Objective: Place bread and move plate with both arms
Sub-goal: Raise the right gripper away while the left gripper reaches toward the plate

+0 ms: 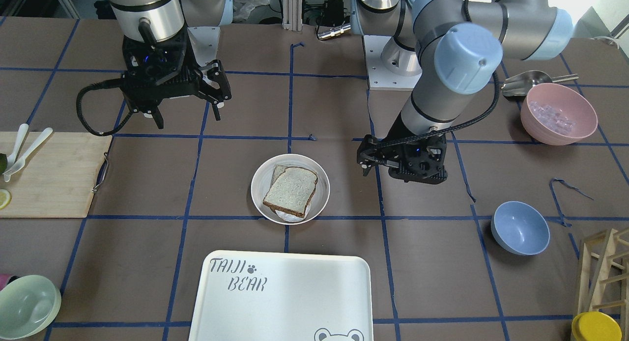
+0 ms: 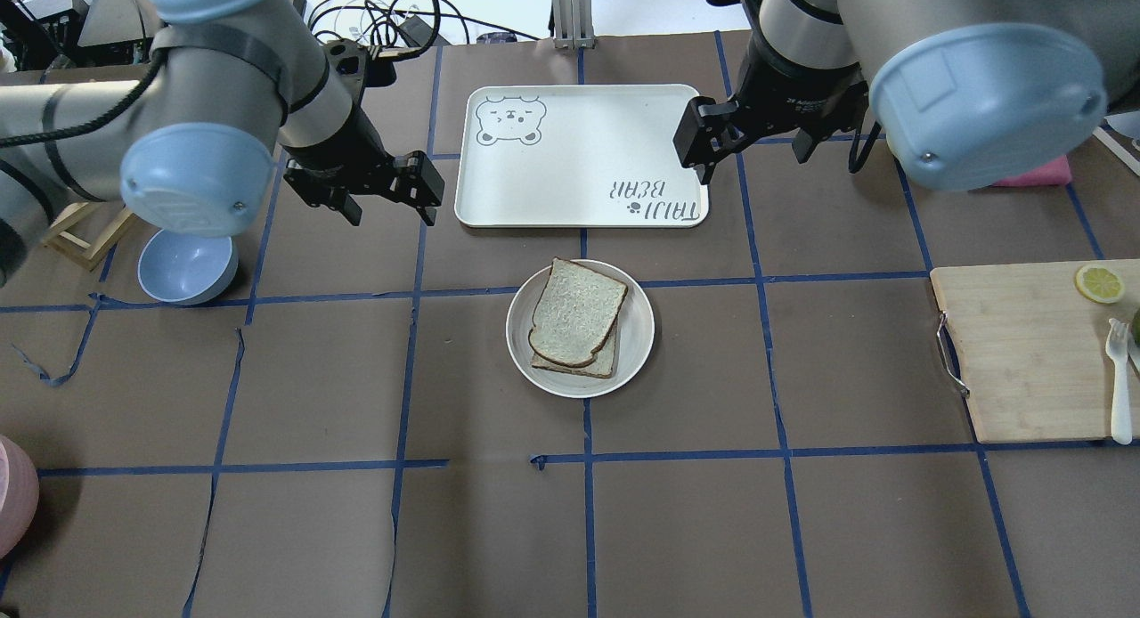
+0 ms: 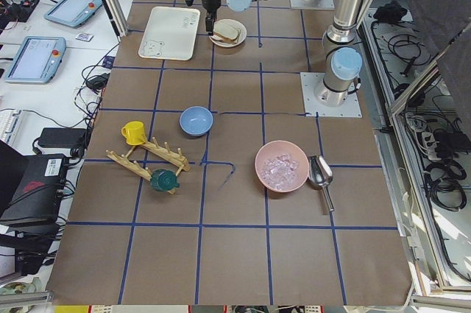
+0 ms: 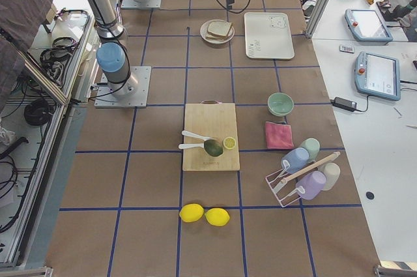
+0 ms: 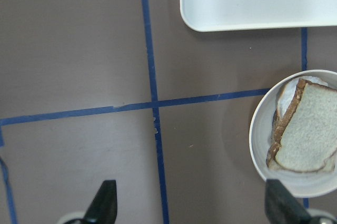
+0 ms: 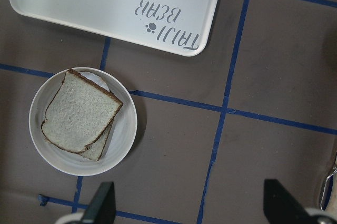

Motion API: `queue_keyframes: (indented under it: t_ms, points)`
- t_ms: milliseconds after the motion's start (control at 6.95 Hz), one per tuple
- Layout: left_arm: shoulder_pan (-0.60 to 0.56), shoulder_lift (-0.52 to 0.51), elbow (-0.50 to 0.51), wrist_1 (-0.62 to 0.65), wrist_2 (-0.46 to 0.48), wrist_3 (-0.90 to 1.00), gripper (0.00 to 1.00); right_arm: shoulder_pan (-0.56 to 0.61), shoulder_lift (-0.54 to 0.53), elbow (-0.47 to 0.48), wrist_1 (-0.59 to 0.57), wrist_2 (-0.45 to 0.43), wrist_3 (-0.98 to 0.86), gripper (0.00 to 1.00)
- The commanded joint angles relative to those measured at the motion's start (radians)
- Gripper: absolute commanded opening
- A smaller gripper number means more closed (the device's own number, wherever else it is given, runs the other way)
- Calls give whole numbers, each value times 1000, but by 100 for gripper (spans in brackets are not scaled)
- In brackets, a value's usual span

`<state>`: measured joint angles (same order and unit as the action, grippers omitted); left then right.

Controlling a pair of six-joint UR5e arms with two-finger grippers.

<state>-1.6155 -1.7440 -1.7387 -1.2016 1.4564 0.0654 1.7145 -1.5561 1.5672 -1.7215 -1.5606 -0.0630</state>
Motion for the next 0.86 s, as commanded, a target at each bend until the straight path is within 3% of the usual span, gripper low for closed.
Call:
queue_keyframes:
  t_ms: [0, 144, 576, 719]
  points:
    - [-24, -81, -96, 178, -53, -9, 83, -41, -15, -57, 87, 2, -3, 100]
    - [-38, -115, -105, 210, -53, -15, 79, -85, 16, -91, 141, 13, -15, 100]
    - [-84, -213, -105, 247, -54, -41, 78, -93, 11, -98, 131, -4, -41, 100]
    - [-93, -236, -105, 261, -54, -48, 78, -98, 11, -99, 131, -51, -41, 100]
